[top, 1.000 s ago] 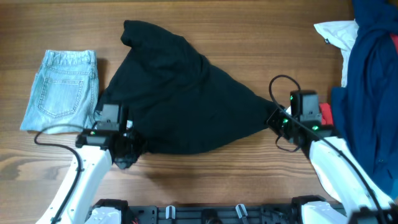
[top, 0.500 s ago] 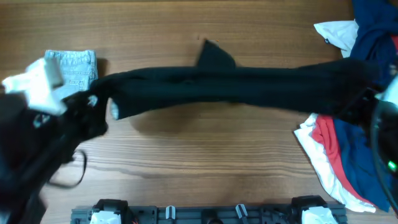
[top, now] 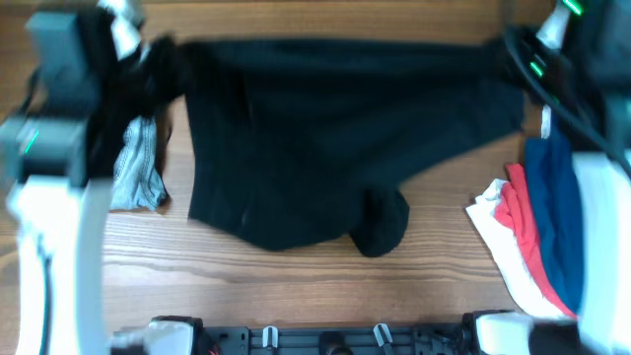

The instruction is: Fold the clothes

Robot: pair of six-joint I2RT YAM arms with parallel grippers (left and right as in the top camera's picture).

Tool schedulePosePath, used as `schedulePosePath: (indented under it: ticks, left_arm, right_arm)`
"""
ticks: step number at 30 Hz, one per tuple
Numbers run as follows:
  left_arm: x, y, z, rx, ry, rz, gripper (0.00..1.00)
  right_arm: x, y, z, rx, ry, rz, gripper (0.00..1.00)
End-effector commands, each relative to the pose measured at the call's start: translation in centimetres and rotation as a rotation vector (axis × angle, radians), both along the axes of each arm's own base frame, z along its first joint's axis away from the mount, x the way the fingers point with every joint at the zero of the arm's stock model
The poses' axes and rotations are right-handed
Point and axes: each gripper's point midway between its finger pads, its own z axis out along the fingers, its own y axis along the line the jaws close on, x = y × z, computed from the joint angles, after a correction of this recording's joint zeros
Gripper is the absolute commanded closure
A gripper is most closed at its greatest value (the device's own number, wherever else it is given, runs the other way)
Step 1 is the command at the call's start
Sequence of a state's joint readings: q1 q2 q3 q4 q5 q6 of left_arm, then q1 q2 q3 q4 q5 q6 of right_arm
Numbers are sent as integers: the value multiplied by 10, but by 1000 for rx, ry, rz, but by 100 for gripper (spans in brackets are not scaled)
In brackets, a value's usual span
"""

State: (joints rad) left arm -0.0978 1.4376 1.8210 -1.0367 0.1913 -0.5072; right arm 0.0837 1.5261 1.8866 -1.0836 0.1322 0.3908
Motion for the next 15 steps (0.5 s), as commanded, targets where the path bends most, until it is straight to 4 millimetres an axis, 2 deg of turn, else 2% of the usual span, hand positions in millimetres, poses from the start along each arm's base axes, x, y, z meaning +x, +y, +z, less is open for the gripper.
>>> schedulePosePath:
  ticks: [1, 2, 3, 4, 5, 6, 8, 9, 10, 11, 12, 13, 14, 15]
  left_arm:
    - [92, -2, -43, 37, -37, 7, 96]
    - [115, -6, -46, 25, -84, -4, 96]
    - [134, -9, -39, 13, -149, -9, 96]
    - [141, -9, -30, 8, -193, -8, 96]
    - [149, -8, -13, 5, -261, -2, 96]
    - [155, -5, 17, -1, -359, 6, 96]
    - [153, 1, 74, -11, -507, 19, 96]
    - [146, 4, 107, -13, -573, 26, 96]
    - [143, 6, 117, -13, -588, 29, 96]
    - [138, 8, 124, -8, -589, 29, 96]
    - [132, 8, 123, 15, -564, 21, 96]
    - [130, 8, 117, 33, -536, 14, 96]
    - [127, 8, 101, 61, -474, -1, 96]
    - [122, 8, 81, 70, -390, -9, 96]
  right_arm:
    - [61, -21, -34, -41, -2, -25, 96]
    - [74, -34, -26, -22, -47, -66, 96]
    - [76, -45, -12, 4, -92, -111, 96]
    - [76, -53, 3, 16, -130, -136, 96]
    - [73, -66, 35, 29, -213, -174, 96]
    - [67, -80, 72, 26, -308, -201, 96]
    - [45, -99, 140, 2, -478, -236, 96]
    - [32, -104, 167, -28, -538, -236, 96]
    - [27, -104, 177, -53, -557, -226, 96]
    - [22, -103, 183, -91, -556, -208, 96]
    - [20, -100, 178, -116, -526, -188, 96]
    - [19, -98, 163, -130, -463, -172, 96]
    - [19, -96, 142, -129, -383, -163, 96]
    - [19, -94, 110, -119, -267, -155, 96]
